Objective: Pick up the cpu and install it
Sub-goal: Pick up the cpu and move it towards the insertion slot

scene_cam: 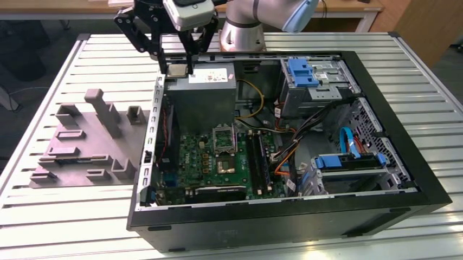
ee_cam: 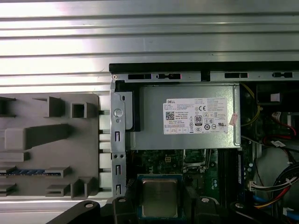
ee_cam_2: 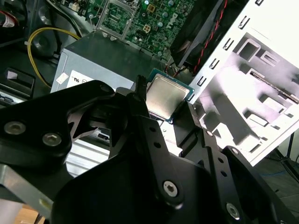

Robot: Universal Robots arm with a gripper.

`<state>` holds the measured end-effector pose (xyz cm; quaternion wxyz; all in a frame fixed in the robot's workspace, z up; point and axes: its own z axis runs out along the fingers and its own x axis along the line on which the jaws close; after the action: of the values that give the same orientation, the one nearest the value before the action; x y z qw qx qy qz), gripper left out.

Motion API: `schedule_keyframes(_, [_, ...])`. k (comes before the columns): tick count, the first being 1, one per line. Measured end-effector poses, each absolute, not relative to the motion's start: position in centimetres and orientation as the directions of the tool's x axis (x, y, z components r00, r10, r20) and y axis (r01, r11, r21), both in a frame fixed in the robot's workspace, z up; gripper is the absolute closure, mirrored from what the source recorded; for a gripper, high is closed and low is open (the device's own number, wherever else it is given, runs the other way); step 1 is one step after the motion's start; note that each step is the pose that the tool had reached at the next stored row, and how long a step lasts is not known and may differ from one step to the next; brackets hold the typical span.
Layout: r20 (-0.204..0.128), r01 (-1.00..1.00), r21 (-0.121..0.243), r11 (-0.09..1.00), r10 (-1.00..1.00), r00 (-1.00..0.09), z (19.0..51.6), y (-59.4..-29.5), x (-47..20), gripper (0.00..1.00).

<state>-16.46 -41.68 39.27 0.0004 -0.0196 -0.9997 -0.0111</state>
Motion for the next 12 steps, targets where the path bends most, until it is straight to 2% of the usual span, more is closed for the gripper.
schedule_keyframes(12, [0.002, 0.039, 0.022, 0.999, 0.039, -0.999, 39.26, -42.34, -16.01, 0.53])
